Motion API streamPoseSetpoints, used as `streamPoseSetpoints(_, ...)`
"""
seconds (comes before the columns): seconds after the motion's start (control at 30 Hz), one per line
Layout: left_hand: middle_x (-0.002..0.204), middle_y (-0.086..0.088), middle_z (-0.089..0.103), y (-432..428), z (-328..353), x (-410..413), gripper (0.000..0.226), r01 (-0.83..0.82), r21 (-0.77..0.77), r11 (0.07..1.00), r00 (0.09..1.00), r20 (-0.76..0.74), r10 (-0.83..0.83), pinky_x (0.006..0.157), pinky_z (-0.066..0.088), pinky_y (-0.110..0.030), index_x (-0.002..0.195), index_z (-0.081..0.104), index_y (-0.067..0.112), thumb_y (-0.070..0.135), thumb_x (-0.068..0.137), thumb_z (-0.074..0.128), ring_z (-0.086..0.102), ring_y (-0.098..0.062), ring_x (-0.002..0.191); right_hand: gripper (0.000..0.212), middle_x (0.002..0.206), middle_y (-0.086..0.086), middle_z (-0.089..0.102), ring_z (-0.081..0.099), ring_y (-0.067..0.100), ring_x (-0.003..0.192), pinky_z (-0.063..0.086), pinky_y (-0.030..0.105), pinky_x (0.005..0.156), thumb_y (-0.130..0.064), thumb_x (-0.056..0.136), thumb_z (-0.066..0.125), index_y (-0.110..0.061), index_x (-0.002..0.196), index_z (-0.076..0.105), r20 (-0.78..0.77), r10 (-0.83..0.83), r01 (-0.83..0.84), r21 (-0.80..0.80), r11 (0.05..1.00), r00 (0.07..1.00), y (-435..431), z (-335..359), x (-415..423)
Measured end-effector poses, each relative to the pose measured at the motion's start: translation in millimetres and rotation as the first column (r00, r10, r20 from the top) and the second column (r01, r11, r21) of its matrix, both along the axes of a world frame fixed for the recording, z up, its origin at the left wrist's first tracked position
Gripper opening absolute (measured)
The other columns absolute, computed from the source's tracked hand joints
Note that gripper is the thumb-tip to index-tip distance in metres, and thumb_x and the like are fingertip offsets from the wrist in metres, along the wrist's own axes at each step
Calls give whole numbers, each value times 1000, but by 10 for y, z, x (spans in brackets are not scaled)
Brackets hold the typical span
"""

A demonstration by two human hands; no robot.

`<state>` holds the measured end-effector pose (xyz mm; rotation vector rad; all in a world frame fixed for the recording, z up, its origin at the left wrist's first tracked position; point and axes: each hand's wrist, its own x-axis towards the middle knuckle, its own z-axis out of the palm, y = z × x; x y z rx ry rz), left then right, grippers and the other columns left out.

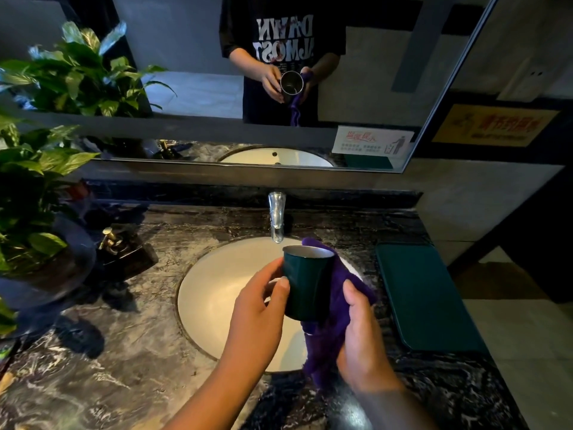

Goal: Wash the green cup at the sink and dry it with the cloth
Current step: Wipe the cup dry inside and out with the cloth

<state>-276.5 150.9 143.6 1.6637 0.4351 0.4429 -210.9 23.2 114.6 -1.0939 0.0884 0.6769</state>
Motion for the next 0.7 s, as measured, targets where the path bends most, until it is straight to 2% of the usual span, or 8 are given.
streamPoseSetpoints(0.07,113,23,71,-41,42,3,39,66,-65,996,998,29,-65,84,55,-19,123,58,52,21,98,57,66,0,107,60,130,6,73,63,31,128,42,52,112,-54,86,58,-25,139,62,17,10,-9,-20,1000,1000,24,0,-26)
streamPoseSetpoints(0.13,114,22,69,-112,73,11,43,88,-97,991,996,42,-84,84,55,-19,122,53,57,35,88,67,65,1,107,74,133,6,72,64,27,128,43,50,113,-57,77,64,-23,142,60,28,20,-19,-38,999,999,59,12,-63)
streamPoseSetpoints(0.2,114,27,65,-157,69,19,52,64,-123,990,998,27,-61,83,54,-15,120,48,60,47,77,74,64,4,107,76,131,6,73,68,25,123,48,47,104,-58,71,67,-24,139,63,2,33,-33,-33,999,999,85,4,-88)
streamPoseSetpoints(0.3,109,30,65,-159,28,18,64,55,-173,983,998,-6,-57,75,56,-15,123,47,50,54,68,78,65,6,102,73,123,10,76,75,24,107,57,41,80,-62,66,67,-26,130,70,-19,72,-72,-24,997,997,64,-15,-48)
streamPoseSetpoints(0.43,107,21,70,-161,-4,28,58,78,-220,972,997,16,-76,73,57,-19,118,56,44,52,66,81,69,0,99,78,114,16,77,75,19,82,58,29,58,-60,66,67,-14,129,71,-11,118,-118,50,992,993,29,7,36)
streamPoseSetpoints(0.57,104,11,74,-112,5,58,48,106,-234,967,994,30,-101,73,60,-27,110,63,47,50,67,82,71,-8,95,60,117,13,78,77,19,92,59,29,62,-57,78,58,-20,121,75,12,133,-133,73,988,991,15,12,45)
streamPoseSetpoints(0.63,103,10,74,-89,19,59,44,114,-240,964,994,32,-109,72,59,-24,107,64,48,49,67,83,71,-7,94,60,113,15,78,77,20,86,59,30,60,-55,81,55,-16,122,75,-26,135,-132,94,987,991,14,24,38)
streamPoseSetpoints(0.7,104,9,74,-76,16,53,46,136,-263,955,991,29,-133,73,58,-23,109,65,46,46,68,84,71,-8,95,59,115,16,77,76,25,91,59,36,64,-57,81,54,-18,120,76,-49,158,-153,98,983,986,8,47,48)
